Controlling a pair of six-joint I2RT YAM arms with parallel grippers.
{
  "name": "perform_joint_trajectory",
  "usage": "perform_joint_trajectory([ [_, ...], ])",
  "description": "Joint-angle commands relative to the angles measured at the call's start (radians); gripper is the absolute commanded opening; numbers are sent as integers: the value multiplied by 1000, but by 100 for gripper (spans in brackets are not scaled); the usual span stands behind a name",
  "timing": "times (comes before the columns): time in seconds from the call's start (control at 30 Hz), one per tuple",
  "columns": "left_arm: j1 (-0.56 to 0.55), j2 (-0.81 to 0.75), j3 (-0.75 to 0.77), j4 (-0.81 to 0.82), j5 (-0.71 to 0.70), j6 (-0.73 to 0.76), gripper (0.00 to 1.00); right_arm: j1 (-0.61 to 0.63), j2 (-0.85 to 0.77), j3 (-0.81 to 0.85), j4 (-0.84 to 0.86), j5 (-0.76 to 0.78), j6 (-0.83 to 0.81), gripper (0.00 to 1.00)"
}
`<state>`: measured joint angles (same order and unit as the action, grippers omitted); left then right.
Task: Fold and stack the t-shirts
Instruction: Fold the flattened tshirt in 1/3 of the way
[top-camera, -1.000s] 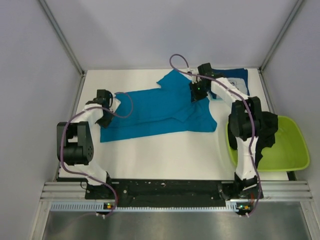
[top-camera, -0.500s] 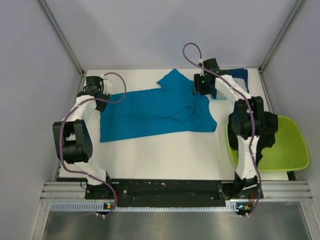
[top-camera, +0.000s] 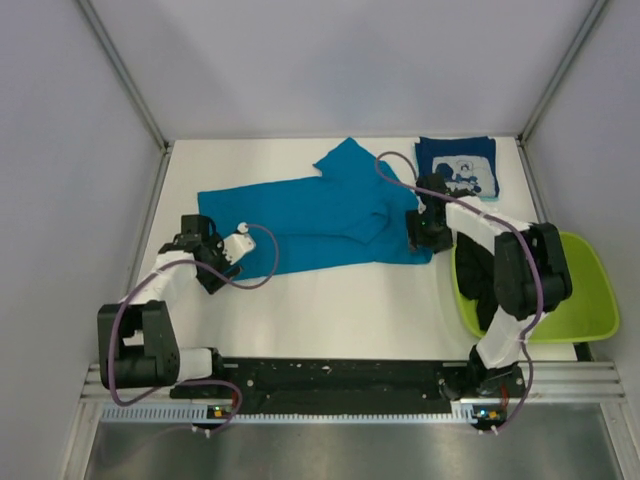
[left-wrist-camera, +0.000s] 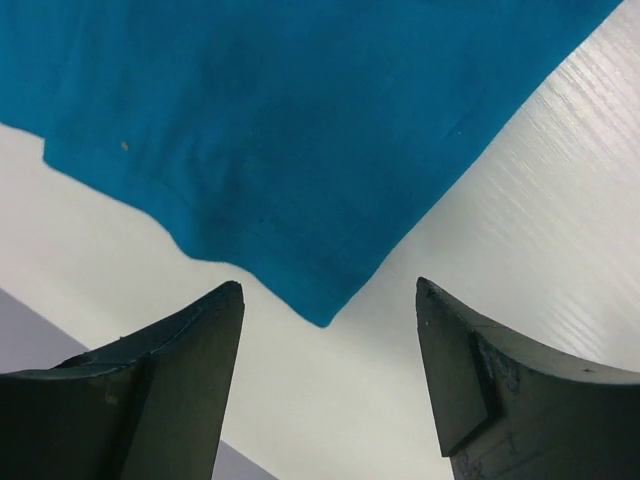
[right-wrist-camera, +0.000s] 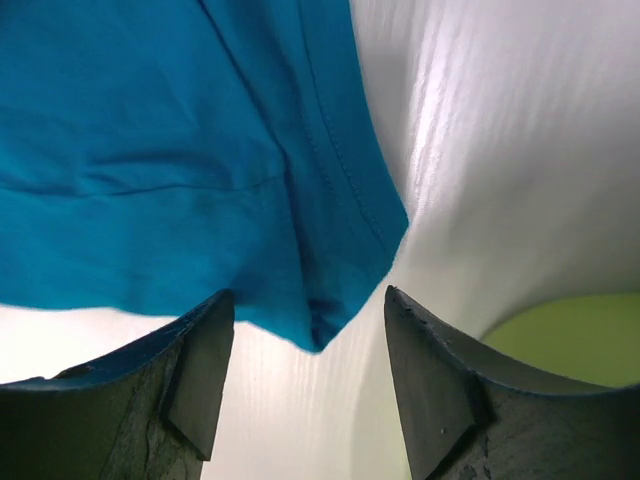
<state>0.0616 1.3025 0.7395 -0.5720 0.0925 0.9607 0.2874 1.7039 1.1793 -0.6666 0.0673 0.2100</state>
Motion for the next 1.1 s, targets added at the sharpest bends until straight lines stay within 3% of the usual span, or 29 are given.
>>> perform_joint_trajectory([
  [0.0, -16, 47, -40, 178, -43, 64, 71, 2, 72, -23, 36, 16, 20, 59],
  [0.07, -19, 70, -54, 210, -62, 52, 65, 2, 91, -29, 42, -7, 14, 53],
  [0.13, -19, 84, -66, 231, -74, 46, 50, 1, 95, -38, 53, -27, 8, 36],
  [0.17, -20, 87, -74, 247, -83, 46, 38, 4, 94, -47, 53, -30, 6, 23],
  [0.23, -19, 92, -86, 276, -149, 41, 0, 1, 76, -70, 52, -18, 6, 2],
  [0.27, -16, 90, -91, 299, -195, 35, 0, 2, 54, -85, 45, -14, 6, 0],
  [0.33, 16, 74, -74, 285, -263, 65, 0, 4, 4, -115, 12, -12, 20, 0],
  [0.47, 119, -15, -29, 166, -220, 133, 0, 27, -142, -199, -63, -47, 63, 0],
  [0.7, 153, -74, -58, -86, -235, 214, 0, 140, -266, -352, -165, -124, 179, 0],
  [0.77, 153, -68, -75, -124, -270, 219, 25, 168, -295, -392, -183, -167, 204, 8],
  [0.8, 153, -66, -75, -129, -284, 217, 48, 174, -320, -408, -195, -166, 218, 14],
  [0.83, 153, -69, -69, -132, -293, 214, 62, 188, -340, -408, -208, -152, 229, 24],
  [0.9, 149, -81, -7, -137, -265, 181, 70, 202, -391, -364, -257, -141, 241, 40],
  [1.0, 83, -83, 194, -225, -109, 29, 72, 208, -457, -261, -300, -34, 249, 44],
  [1.07, -91, -83, 299, -265, 37, -83, 66, 208, -489, -209, -294, 41, 252, 46],
])
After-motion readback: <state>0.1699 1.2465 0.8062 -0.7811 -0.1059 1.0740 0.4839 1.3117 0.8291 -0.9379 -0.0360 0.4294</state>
